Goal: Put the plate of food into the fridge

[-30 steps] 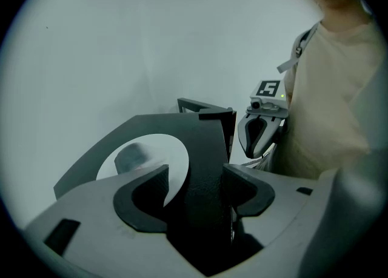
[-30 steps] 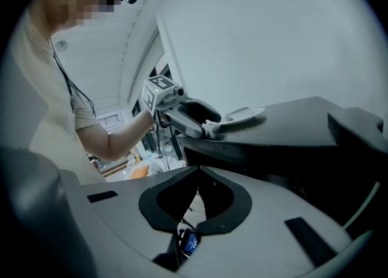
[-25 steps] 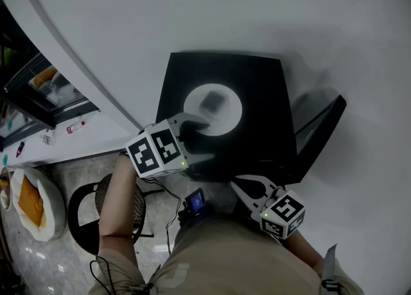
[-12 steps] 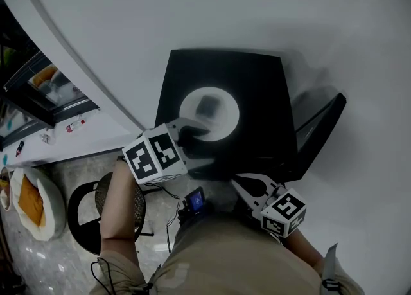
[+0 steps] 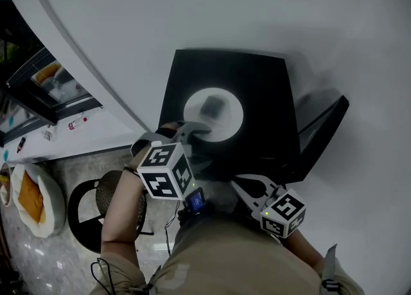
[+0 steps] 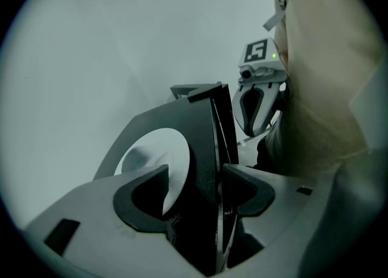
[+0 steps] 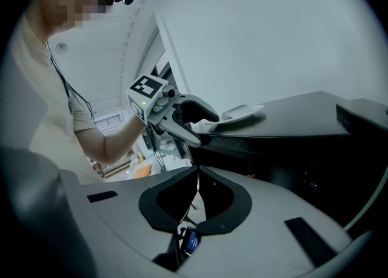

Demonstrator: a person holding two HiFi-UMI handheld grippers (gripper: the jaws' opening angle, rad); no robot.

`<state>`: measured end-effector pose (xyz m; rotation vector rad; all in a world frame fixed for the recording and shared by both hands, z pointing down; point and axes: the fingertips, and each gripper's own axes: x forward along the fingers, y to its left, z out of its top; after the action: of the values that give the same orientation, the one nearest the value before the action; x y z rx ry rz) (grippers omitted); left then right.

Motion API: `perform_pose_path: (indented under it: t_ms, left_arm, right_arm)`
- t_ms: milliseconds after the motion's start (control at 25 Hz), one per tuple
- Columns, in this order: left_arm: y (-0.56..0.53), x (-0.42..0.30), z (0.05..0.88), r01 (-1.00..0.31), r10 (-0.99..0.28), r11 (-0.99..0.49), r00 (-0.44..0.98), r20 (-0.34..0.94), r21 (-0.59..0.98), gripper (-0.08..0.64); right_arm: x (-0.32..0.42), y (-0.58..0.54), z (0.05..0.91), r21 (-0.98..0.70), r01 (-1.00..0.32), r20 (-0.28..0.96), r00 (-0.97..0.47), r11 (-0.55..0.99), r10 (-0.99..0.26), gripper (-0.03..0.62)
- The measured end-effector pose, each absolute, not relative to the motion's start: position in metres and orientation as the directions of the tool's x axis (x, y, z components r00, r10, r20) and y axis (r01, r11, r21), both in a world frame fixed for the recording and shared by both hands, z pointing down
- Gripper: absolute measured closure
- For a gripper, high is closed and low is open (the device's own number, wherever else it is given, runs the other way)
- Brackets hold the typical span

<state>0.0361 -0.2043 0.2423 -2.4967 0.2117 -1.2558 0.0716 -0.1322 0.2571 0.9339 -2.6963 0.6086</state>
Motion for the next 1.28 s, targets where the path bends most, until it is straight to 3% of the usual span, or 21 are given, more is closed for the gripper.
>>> perform_pose_path:
  t_ms: [360,720,1040,1280]
  left_arm:
    - [-0.204,0.036,0.244,0.004,-0.411,-0.861,0.583,0.701,-0.508,0.301]
    - [-0.192,0.034,0.239,-0.014,-0.381,-0.879,0.623,0.684,-0.477,0.307]
    - [-0.198,0.037,0.248,0.034,-0.401,-0.857,0.581,0.708,-0.514,0.305]
    - [-0.202,0.037,0.246,-0.007,-0.449,-0.829,0.603,0.659,-0.559,0.307]
  right_arm:
    - [0.069,-0.132,0.257,-0.312,-0.632,0.346,-0.771,0.709,-0.535,0.569]
    - [0.071,-0.129,0.258,-0.315,-0.638,0.350,-0.766,0.703,-0.539,0.569]
    - [0.069,-0.125,0.257,-0.308,-0.637,0.353,-0.767,0.707,-0.536,0.569]
    - [0.073,-0.126,0.256,-0.309,-0.650,0.357,-0.756,0.694,-0.549,0.569]
